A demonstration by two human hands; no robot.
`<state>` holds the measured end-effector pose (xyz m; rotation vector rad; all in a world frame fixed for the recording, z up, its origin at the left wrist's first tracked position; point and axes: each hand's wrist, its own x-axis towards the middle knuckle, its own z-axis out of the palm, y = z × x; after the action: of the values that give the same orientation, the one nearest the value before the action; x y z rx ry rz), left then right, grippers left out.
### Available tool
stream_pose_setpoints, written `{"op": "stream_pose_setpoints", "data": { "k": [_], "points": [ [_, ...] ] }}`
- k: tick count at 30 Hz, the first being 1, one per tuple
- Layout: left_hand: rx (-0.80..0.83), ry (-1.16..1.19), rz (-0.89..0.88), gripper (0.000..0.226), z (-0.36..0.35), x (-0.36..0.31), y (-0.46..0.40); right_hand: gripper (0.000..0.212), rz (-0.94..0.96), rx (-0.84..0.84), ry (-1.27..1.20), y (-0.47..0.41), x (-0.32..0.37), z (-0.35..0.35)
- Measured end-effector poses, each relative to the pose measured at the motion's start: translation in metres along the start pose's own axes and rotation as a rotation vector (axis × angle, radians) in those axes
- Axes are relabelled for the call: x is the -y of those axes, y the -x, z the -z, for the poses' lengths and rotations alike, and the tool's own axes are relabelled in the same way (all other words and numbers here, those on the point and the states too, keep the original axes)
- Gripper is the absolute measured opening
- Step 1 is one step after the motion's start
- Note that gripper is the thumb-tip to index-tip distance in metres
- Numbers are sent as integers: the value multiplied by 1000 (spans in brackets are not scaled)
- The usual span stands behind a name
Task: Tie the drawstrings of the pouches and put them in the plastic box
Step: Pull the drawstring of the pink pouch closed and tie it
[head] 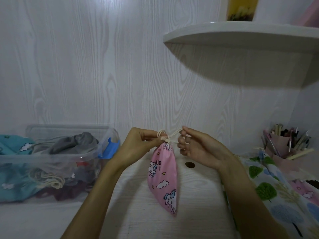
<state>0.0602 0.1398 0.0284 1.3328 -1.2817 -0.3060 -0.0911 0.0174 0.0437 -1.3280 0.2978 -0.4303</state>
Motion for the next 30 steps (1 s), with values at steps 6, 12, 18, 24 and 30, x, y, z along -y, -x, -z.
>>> {"op": "stream_pose_setpoints", "data": {
  "k": [6,12,18,24,30],
  "points": [
    [-16,2,4,10,2,2,-2,26,522,-338,737,-6,2,-9],
    [14,21,68,24,6,7,-5,30,271,-75,-5,-6,4,-6],
    [112,-4,176,30,-11,3,-6,34,163,-65,-219,-12,-3,-15],
    [268,-123,166,28,-11,-1,-5,29,130,-106,-273,-14,-4,-17],
    [20,-685,-53,11,-17,6,-2,29,185,-153,-148,-14,-3,-16]
  ]
}}
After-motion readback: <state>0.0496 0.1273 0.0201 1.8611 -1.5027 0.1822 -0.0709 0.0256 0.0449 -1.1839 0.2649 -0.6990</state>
